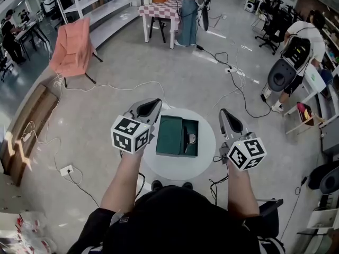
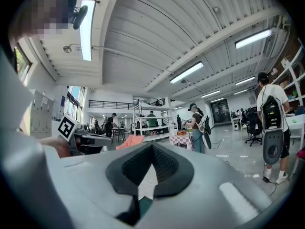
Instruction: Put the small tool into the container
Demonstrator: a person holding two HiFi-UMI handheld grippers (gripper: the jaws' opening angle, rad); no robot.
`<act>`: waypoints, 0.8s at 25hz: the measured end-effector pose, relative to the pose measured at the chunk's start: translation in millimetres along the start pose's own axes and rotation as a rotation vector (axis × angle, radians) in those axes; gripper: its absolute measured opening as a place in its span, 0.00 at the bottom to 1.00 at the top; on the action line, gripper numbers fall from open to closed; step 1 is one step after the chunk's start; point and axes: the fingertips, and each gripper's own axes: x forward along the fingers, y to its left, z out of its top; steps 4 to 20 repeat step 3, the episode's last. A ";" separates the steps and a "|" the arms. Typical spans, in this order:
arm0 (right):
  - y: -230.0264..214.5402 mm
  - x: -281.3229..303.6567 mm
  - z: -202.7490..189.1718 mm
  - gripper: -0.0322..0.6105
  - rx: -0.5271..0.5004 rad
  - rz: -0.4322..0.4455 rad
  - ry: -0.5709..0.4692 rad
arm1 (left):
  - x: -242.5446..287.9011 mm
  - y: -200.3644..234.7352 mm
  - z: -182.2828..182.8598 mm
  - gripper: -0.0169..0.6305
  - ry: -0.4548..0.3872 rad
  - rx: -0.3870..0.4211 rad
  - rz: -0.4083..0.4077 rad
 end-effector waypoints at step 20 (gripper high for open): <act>3.6 -2.3 -3.2 0.06 0.003 0.002 0.004 | -3.6 -1.1 -2.3 0.04 -0.001 -0.003 -0.001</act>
